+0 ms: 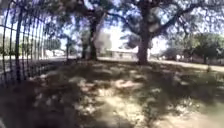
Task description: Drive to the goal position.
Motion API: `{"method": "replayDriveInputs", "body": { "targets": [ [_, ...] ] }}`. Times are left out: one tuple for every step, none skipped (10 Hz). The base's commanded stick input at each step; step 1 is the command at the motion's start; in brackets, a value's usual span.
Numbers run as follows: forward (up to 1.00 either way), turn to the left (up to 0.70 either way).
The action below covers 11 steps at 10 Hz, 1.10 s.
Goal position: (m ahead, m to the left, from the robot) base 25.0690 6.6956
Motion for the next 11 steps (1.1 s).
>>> {"method": "replayDriveInputs", "body": {
  "targets": [
    [0.70, 0.00],
    [0.70, 0.00],
    [0.70, 0.00],
    [0.70, 0.00],
    [0.70, 0.00],
    [0.70, 0.00],
    [0.70, 0.00],
    [0.70, 0.00],
    [0.70, 0.00],
    [0.70, 0.00],
    [0.70, 0.00]
  ]
}}
